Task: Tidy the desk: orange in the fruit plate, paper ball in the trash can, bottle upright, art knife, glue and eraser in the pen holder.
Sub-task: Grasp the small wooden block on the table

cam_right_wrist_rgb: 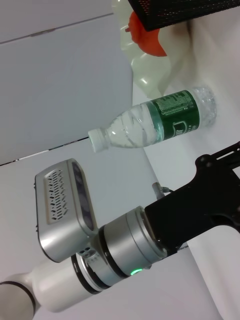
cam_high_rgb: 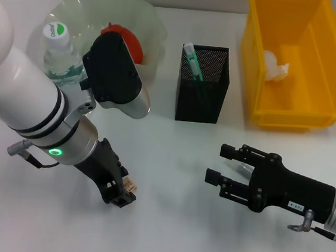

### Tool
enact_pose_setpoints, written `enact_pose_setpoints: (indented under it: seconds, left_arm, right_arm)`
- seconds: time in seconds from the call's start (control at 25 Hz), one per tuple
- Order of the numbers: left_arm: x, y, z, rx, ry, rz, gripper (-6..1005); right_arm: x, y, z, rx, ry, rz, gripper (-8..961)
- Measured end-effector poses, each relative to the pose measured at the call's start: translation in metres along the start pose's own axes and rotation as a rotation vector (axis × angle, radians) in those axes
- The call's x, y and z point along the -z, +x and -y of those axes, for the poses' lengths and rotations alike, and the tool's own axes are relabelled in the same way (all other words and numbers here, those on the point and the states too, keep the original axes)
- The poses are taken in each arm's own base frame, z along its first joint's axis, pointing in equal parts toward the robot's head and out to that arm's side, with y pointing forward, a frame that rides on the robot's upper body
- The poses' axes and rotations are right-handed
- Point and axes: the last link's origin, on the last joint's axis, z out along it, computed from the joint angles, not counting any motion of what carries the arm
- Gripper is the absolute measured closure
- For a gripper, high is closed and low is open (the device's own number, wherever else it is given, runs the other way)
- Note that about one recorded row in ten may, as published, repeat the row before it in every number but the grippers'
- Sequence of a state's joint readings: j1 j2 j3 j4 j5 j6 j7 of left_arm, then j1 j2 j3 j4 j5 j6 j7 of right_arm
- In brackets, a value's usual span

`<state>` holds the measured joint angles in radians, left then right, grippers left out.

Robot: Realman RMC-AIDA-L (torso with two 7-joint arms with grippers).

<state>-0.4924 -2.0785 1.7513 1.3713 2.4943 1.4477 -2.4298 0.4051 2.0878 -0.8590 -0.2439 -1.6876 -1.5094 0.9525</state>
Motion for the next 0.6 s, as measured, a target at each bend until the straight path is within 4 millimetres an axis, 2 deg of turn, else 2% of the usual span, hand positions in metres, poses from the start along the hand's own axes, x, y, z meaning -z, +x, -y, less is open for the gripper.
enact_pose_setpoints:
  seconds: [0.6]
  left_arm:
    - [-0.0054, -0.0009, 0.0031, 0.004, -0.012, 0.030, 508]
  right_arm:
    - [-0.0012, -0.0021, 0.0026, 0.004, 0.009, 0.004, 263]
